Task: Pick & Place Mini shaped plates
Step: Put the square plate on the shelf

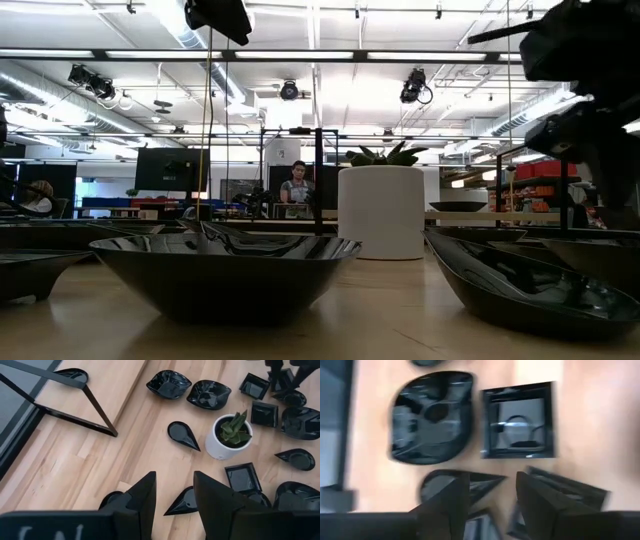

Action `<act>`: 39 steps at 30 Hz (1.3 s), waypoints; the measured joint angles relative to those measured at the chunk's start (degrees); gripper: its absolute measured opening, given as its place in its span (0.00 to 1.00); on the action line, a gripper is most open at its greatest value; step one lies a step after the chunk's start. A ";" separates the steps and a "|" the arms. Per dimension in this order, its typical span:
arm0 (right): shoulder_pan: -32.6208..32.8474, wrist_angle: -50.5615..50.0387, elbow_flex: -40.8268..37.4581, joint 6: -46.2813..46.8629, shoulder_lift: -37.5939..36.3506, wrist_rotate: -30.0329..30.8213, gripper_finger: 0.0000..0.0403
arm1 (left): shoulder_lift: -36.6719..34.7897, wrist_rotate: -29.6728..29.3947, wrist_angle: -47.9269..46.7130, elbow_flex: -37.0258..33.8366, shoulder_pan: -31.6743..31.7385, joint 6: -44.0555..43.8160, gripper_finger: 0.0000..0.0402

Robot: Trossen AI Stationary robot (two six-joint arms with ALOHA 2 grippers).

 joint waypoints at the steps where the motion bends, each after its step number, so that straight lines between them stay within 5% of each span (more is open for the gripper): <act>1: 0.28 -0.68 0.02 -0.12 0.00 1.19 0.41 | 0.00 0.00 0.00 0.00 0.00 0.00 0.34; 7: 2.46 -4.68 0.04 -2.41 0.00 6.84 0.41 | 0.00 -0.30 0.12 0.00 0.15 0.02 0.34; 21: 4.94 -3.24 -0.66 -1.69 5.44 7.21 0.39 | 0.00 -1.95 0.11 -0.02 0.15 0.09 0.34; 35: 5.09 -3.98 -0.66 0.66 6.21 11.78 0.05 | 0.00 -2.02 0.12 -0.02 0.15 0.22 0.34; 39: 5.09 -4.03 -0.66 2.26 6.15 11.99 0.02 | 0.00 -2.43 0.13 -0.02 0.15 0.23 0.34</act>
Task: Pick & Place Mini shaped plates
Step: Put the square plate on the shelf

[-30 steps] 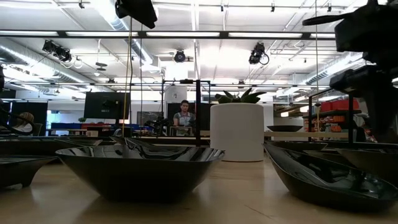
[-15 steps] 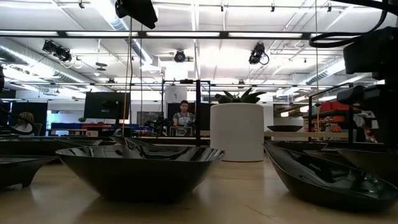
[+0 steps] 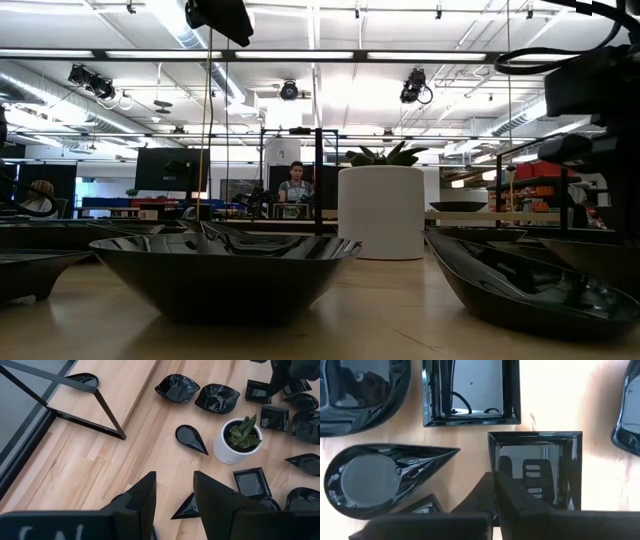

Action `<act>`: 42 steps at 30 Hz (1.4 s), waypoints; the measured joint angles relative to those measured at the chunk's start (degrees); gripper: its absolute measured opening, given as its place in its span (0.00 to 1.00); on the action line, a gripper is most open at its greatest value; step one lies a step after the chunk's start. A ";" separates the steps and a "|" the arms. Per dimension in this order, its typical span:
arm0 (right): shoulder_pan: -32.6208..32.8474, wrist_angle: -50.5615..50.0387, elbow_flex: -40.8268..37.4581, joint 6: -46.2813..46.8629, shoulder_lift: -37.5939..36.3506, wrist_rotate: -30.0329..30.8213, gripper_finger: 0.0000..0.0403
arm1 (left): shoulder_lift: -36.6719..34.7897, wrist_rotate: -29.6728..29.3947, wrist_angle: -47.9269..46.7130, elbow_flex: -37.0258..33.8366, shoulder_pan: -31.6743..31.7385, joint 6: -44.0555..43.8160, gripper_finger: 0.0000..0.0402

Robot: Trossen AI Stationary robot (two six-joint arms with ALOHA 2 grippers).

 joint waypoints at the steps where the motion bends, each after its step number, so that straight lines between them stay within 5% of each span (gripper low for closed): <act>1: 0.00 -0.26 0.14 0.90 0.01 -0.03 0.03 | 0.00 -0.02 0.00 0.00 0.00 0.10 0.34; 14: -1.35 -19.12 12.25 4.22 -4.82 -0.58 0.00 | 0.00 -0.15 2.20 -0.04 0.00 0.47 0.34; 21: -7.86 -28.48 16.99 2.85 -10.05 5.60 0.00 | 0.00 -0.17 2.72 -0.04 0.00 1.77 0.34; 30: -30.90 -27.49 17.85 -23.54 -13.36 11.11 0.00 | 0.00 -2.75 5.11 -0.04 0.00 1.98 0.34; 36: -48.69 -8.36 12.77 -44.76 -11.60 8.44 0.00 | 0.00 -4.96 7.36 -0.04 1.59 1.92 0.34; 42: -57.28 2.19 9.05 -54.50 -7.83 7.08 0.00 | 0.00 -5.00 8.93 -0.04 4.33 1.32 0.34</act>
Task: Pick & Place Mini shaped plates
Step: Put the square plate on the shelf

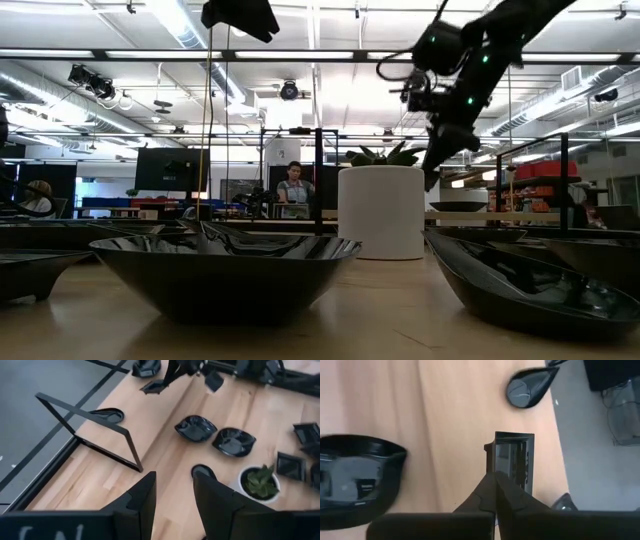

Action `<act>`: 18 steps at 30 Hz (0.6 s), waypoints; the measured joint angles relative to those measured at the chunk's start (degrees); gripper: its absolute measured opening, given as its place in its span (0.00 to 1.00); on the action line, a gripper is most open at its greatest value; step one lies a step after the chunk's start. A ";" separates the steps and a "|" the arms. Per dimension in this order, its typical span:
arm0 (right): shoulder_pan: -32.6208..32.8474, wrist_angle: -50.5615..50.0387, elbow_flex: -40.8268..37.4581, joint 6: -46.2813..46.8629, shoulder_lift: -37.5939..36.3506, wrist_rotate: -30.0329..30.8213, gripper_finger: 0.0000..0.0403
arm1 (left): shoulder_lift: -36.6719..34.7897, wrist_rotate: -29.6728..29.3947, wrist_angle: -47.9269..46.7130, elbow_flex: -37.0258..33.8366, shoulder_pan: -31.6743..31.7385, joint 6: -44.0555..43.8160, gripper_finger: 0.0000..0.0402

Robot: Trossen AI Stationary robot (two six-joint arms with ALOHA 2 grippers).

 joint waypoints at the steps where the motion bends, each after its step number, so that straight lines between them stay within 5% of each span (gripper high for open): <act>1: -0.62 0.53 -0.31 -1.16 0.65 -0.38 0.00 | 0.00 0.02 0.33 0.00 0.50 -0.02 0.34; 18: -1.53 1.82 -0.81 -0.95 6.01 -0.67 0.09 | 0.00 0.11 4.90 0.00 5.95 -0.02 0.34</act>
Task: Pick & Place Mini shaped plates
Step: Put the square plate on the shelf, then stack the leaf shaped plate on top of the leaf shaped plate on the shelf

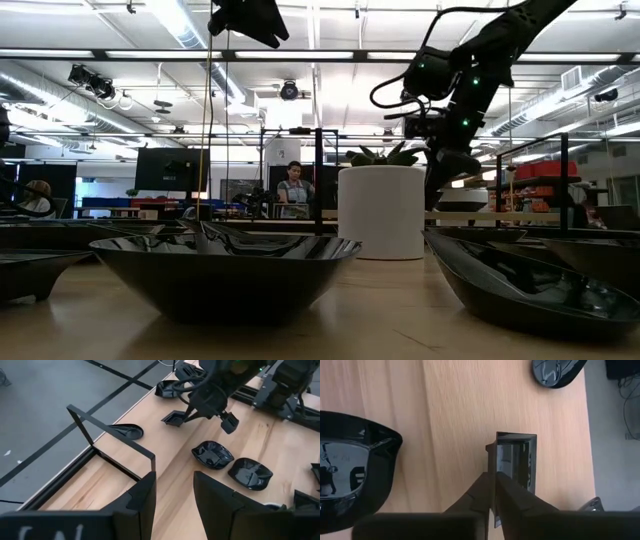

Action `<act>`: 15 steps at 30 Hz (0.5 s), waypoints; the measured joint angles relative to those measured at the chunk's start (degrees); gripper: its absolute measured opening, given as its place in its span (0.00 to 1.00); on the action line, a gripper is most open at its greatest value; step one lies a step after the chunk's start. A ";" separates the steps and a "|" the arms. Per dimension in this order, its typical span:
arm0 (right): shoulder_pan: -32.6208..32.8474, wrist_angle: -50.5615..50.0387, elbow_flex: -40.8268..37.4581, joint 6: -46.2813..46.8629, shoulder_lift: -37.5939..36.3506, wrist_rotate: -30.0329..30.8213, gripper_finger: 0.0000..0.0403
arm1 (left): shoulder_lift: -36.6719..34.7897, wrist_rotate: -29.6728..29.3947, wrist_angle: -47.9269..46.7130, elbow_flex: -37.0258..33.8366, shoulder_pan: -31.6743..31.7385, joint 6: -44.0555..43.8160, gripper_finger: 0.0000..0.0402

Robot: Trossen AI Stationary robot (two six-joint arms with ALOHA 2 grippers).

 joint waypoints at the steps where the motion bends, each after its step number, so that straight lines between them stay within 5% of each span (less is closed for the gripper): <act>1: 0.00 -0.07 0.00 -0.01 0.00 0.00 0.10 | 0.00 0.00 0.02 0.00 0.00 0.03 0.34; 8: 0.22 -1.06 0.00 2.24 -0.07 0.07 0.26 | 0.00 0.04 -0.02 0.00 -0.02 0.07 0.34; 15: 3.05 -12.26 3.01 16.61 -3.92 -0.07 0.37 | 0.00 1.66 -0.10 0.00 -0.07 0.18 0.34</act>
